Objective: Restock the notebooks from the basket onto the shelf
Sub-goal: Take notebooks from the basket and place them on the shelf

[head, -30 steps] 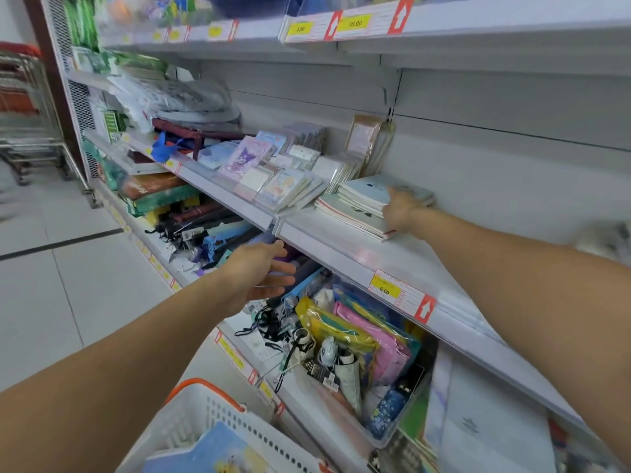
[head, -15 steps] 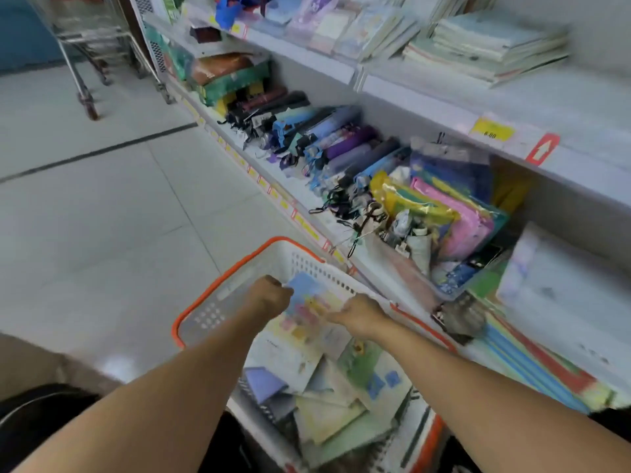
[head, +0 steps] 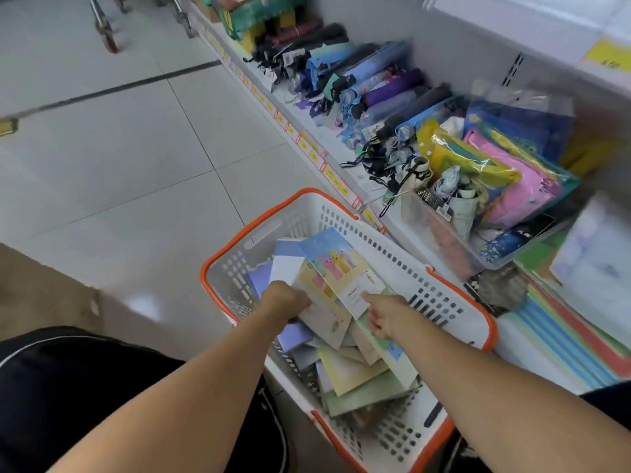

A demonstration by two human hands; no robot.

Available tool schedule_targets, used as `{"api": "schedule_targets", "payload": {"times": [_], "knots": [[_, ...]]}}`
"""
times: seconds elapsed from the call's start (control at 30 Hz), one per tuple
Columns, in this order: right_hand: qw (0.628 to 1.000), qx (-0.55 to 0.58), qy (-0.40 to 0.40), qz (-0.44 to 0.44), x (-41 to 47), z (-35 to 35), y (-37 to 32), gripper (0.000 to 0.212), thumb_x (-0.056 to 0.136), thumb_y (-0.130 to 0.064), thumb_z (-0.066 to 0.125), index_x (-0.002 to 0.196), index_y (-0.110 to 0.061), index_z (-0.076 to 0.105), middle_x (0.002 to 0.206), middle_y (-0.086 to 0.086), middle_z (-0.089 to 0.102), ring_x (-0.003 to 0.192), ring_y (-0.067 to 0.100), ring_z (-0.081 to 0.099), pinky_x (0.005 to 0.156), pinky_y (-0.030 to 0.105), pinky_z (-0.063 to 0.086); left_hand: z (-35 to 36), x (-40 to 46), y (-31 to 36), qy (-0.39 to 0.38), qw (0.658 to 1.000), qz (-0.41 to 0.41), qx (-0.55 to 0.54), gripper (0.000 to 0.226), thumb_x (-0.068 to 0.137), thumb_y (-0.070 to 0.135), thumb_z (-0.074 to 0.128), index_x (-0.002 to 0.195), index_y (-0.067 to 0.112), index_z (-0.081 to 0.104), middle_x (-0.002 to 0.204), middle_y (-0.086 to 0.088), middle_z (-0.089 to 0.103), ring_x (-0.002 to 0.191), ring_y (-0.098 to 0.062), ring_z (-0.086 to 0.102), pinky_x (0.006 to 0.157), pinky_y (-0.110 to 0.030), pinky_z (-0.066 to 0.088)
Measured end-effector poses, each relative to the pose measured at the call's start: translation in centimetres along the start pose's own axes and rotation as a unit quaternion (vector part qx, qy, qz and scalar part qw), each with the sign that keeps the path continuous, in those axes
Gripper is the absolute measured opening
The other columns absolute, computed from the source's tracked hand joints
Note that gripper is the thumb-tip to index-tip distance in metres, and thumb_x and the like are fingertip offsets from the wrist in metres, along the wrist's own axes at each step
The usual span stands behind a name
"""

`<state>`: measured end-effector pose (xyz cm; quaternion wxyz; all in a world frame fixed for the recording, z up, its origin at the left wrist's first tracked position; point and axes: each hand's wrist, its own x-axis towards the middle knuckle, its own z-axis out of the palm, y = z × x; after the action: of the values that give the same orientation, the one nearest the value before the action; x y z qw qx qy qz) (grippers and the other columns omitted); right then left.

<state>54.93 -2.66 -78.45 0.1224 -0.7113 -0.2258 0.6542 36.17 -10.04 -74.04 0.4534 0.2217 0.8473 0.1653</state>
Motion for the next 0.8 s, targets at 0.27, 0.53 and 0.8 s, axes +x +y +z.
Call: {"api": "schedule_targets", "payload": {"times": [0.27,0.53,0.8], "knots": [[0.999,-0.047,0.002,0.021,0.6,0.3,0.7,0.017,0.082,-0.004,0.077,0.094,-0.002,0.064,0.064,0.005,0.046,0.052,0.013,0.035,0.049,0.025,0.034,-0.3,-1.3,-0.9,-0.056,0.998,-0.003,0.016,0.017,0.088,0.005,0.065,0.101,0.004,0.054,0.098,-0.018,0.063,0.059,-0.029,0.067,0.052,-0.042,0.06],[0.866,-0.43,0.011,-0.255,0.9,-0.7,0.4,0.118,0.067,-0.068,0.076,0.158,-0.024,0.015,0.164,0.005,0.01,0.151,0.027,0.012,0.119,0.043,0.024,-3.0,-0.3,-1.0,0.001,0.999,0.016,0.027,0.021,0.087,0.005,0.066,0.09,0.012,0.046,0.088,-0.018,0.064,0.051,-0.026,0.068,0.046,-0.038,0.059],[0.792,-0.495,0.006,-0.357,0.6,-1.0,2.6,0.035,0.097,-0.05,0.045,0.101,-0.018,0.059,0.1,0.006,0.062,0.108,0.032,0.059,0.078,0.034,0.045,-2.5,-2.0,-0.2,-0.134,0.991,-0.015,-0.009,0.028,0.093,0.017,0.059,0.117,0.003,0.057,0.098,-0.013,0.068,0.077,-0.023,0.07,0.062,-0.033,0.061]]}}
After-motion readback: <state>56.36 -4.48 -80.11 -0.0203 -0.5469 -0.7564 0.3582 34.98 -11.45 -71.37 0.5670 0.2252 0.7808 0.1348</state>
